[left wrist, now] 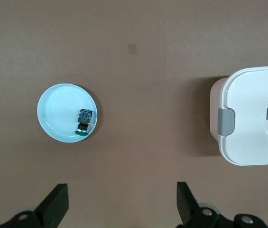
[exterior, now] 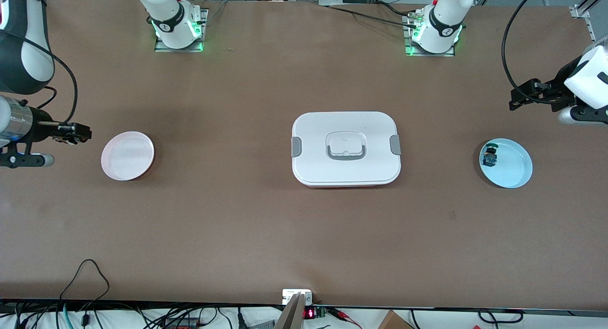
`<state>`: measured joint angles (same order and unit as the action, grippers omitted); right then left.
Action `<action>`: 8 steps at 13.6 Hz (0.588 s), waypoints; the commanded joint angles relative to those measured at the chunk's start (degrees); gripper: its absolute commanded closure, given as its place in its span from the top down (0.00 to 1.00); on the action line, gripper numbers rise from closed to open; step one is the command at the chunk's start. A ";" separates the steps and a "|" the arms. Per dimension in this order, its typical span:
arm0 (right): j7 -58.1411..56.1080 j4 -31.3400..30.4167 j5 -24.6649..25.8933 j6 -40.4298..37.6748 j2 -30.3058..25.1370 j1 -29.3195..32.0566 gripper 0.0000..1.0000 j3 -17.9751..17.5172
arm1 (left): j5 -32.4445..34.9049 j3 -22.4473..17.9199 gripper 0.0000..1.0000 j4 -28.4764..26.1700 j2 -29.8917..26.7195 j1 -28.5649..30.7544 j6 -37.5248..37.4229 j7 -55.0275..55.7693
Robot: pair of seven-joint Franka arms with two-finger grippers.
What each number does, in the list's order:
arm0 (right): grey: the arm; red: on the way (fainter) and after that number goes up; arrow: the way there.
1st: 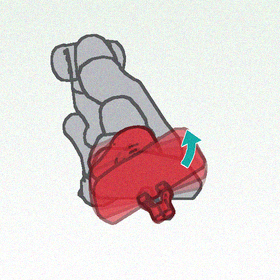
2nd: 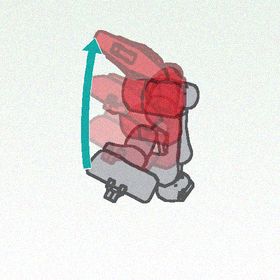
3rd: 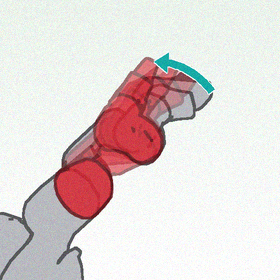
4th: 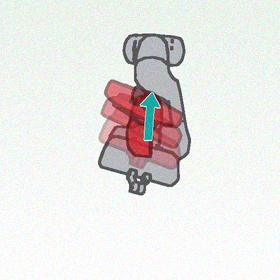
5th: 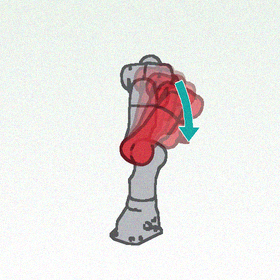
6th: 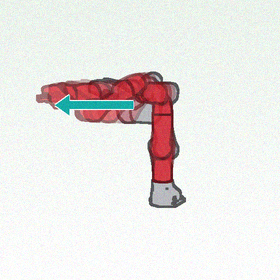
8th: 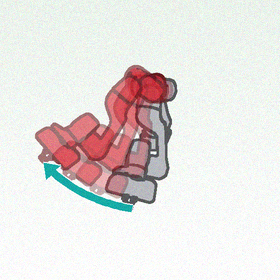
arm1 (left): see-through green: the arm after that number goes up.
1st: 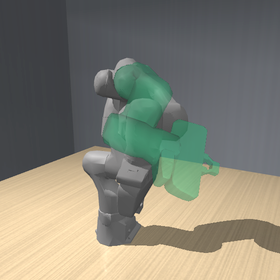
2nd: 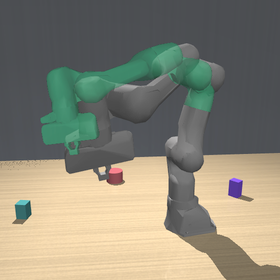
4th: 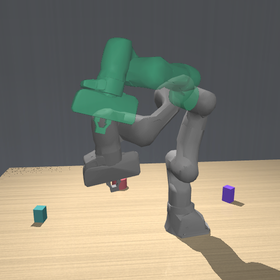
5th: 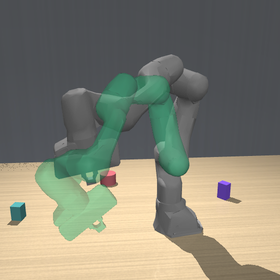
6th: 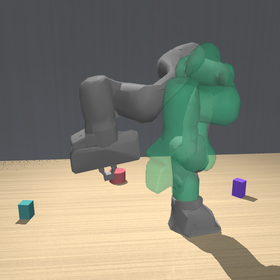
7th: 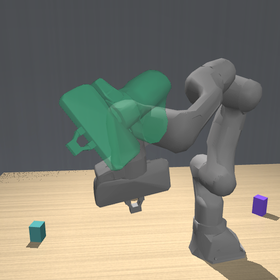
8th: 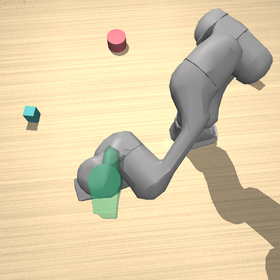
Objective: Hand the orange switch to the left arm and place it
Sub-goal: 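Carry the switch toward the box while the left gripper reaches over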
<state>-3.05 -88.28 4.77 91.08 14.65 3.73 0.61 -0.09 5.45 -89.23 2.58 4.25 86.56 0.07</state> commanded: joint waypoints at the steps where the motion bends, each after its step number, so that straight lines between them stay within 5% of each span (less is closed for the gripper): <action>1: -2.47 5.56 0.15 -5.45 0.03 0.40 0.18 0.27 | 1.67 0.35 1.00 1.25 0.41 0.06 -0.96 0.28; 4: -3.27 10.49 -0.20 -10.21 0.11 0.14 0.14 -0.34 | 1.67 0.36 1.00 1.25 0.41 0.06 -0.96 0.19; 8: -5.64 11.99 -12.91 -10.22 -1.02 -0.03 0.14 -0.52 | 1.67 0.36 1.00 1.16 0.41 0.06 -0.96 0.28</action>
<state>-6.39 -77.40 -3.44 81.98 14.36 3.55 0.40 -0.09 5.44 -89.23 2.59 4.25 86.56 0.07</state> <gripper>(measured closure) 0.273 0.000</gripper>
